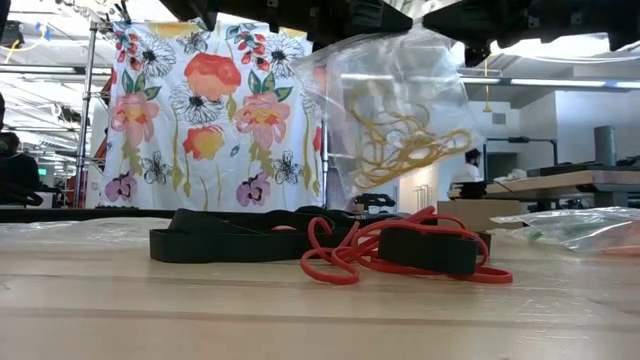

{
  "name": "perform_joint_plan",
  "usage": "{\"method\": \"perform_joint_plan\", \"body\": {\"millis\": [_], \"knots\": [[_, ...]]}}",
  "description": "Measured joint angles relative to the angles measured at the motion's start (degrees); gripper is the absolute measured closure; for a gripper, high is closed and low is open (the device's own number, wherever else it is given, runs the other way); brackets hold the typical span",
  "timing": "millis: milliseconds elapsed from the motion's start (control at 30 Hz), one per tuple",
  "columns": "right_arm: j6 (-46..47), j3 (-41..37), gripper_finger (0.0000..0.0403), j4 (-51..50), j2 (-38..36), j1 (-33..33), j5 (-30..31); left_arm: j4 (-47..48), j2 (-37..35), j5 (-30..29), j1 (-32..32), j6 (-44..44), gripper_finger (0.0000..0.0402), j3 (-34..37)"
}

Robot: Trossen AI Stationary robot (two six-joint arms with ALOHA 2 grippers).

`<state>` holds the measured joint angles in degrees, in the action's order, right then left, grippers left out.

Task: Sort rubber bands
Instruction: Close the transparent zip bag containing the yellow rubber bands

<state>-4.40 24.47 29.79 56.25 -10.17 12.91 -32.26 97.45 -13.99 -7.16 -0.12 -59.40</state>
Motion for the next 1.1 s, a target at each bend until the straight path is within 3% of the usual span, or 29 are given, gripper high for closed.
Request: {"method": "perform_joint_plan", "body": {"millis": [400, 533, 667, 800, 1100], "knots": [[0.0, 0.0, 0.0403, -9.1, -10.2, -3.8, 8.3, 4.2, -2.7, -1.4, -1.6, -0.9, 0.0395, 0.3], [4.3, 0.1, 0.0403, -13.8, -14.1, -4.7, 7.2, 5.1, -3.8, -3.9, -2.3, -0.5, 0.0395, 0.3], [5.7, 0.0, 0.0389, -13.9, -13.4, -4.8, 6.4, 4.6, -4.4, -4.1, -2.3, -0.6, 0.0395, 0.2], [5.5, 0.0, 0.0344, -10.8, -10.0, -4.4, 4.8, 6.1, -4.0, -4.1, -2.2, -1.1, 0.0395, 0.2], [5.6, 0.4, 0.0194, -1.9, -1.9, -2.3, 1.5, 6.0, -4.0, -4.1, -2.2, -1.0, 0.0395, 0.2]]}}
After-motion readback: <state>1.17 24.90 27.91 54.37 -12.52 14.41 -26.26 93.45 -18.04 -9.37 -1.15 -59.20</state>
